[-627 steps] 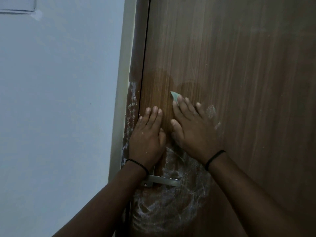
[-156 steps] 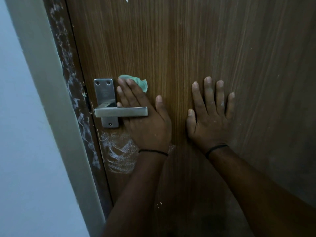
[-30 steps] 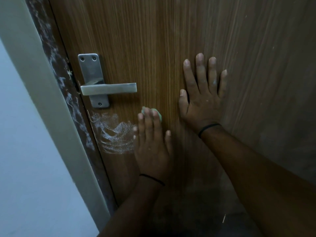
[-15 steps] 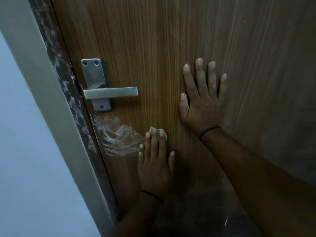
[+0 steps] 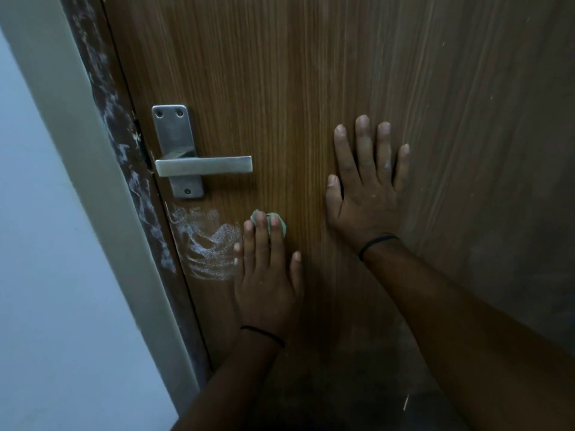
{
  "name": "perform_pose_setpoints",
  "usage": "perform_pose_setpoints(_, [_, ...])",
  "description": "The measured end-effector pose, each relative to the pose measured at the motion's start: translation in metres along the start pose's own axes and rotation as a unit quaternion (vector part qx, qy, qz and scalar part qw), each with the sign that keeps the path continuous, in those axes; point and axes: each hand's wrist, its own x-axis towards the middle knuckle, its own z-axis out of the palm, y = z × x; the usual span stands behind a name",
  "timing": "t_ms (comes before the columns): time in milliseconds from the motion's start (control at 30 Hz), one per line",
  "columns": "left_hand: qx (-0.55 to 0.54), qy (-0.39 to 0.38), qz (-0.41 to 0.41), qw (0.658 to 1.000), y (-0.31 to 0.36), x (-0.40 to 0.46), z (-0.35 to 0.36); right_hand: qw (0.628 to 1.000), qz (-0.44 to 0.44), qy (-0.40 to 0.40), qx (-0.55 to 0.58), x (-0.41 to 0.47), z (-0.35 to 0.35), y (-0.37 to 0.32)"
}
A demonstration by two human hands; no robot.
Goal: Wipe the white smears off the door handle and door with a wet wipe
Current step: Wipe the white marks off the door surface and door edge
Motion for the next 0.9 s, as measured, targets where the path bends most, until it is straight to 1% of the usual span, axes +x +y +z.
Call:
perform_pose_setpoints(167, [-0.013,0.013,-0.001,1.0,-0.006,0.012,-0.012,0.999,0.037,-0.019,0.004,-0.016,0.002,-0.01])
perform_pose_setpoints(267, [-0.006,0.009,0.008,1.0,-0.019,0.006,-0.013,0.998,0.044,-0.046,0.01,-0.026,-0.003,-0.018])
perform_pose_setpoints(367, [-0.009,0.023,0.034,0.999,-0.03,0.003,-0.018,0.996,0.051,-0.072,0.029,-0.033,-0.013,-0.026])
perform_pose_setpoints(433, [-0.012,0.048,0.073,0.996,-0.037,0.005,-0.022,0.994,0.06,-0.065,0.056,-0.041,-0.019,-0.034])
perform_pose_setpoints(500, [-0.024,0.087,0.121,0.988,-0.046,0.011,-0.027,0.992,0.043,-0.035,0.11,-0.051,-0.023,-0.044])
perform_pose_setpoints(567, [-0.028,0.114,0.152,0.981,-0.054,0.019,-0.034,0.985,0.004,-0.028,0.171,-0.061,-0.022,-0.057])
perform_pose_setpoints(667, [-0.031,0.153,0.138,0.978,-0.055,0.028,-0.044,0.964,-0.033,-0.054,0.258,-0.069,-0.015,-0.078])
perform_pose_setpoints(767, [-0.064,0.143,0.119,0.981,-0.056,0.032,-0.052,0.951,-0.058,-0.096,0.287,-0.067,-0.011,-0.093])
perform_pose_setpoints(900, [-0.116,0.117,0.128,0.978,-0.06,0.03,-0.058,0.953,-0.101,-0.115,0.262,-0.06,-0.012,-0.1])
